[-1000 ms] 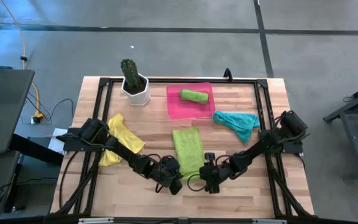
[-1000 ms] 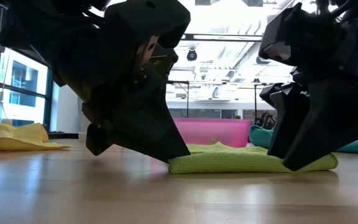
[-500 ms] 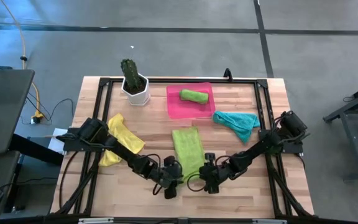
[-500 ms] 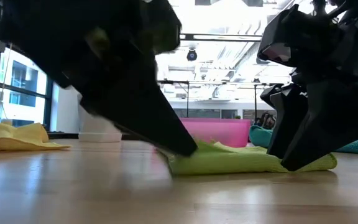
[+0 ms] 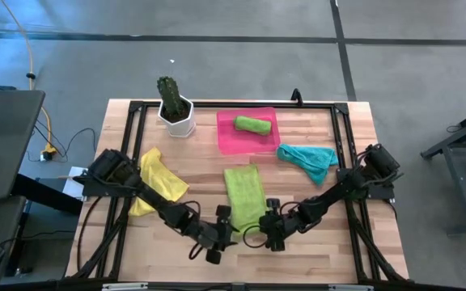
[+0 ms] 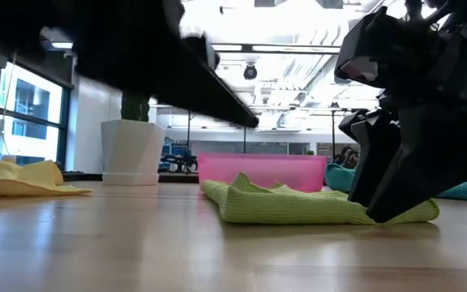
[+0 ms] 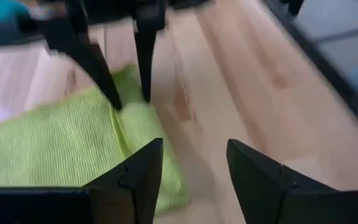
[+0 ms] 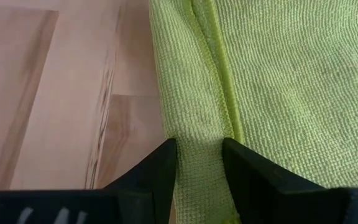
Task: Roll microfiber towels into tight, uniform cylinder then place into a basket
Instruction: Roll the light green microfiber cloth
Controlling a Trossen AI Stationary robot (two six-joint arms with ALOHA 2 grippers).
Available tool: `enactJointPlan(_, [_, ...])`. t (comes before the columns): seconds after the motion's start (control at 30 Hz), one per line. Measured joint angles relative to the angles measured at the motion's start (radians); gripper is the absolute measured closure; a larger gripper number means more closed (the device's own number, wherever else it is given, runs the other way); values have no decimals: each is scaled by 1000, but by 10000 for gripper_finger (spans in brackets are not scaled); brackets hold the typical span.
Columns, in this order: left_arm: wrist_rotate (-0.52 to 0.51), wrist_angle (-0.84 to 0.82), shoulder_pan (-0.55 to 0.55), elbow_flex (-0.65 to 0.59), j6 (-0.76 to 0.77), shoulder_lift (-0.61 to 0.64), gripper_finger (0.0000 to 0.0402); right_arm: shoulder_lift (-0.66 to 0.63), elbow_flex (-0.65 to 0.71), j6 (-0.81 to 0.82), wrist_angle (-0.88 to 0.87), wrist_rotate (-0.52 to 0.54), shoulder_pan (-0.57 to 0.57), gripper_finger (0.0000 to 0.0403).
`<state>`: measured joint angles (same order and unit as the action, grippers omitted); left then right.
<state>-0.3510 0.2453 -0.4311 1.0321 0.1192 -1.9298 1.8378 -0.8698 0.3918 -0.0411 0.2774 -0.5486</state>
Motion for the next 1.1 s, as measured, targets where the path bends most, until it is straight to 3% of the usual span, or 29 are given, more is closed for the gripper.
enactJointPlan(0.5, [-33,-13,13,1,-50,-95,232,1,1,-7,9,1,11,274])
enactJointPlan(0.87, [26,-98,56,4,62,-92,233,2,2,-13,29,5,12,274])
enactJointPlan(0.97, [27,-89,56,3,97,-93,250,2,2,-16,30,5,12,274])
enactJointPlan(1.1, [25,-93,56,2,180,-93,308,2,2,-16,31,7,12,274])
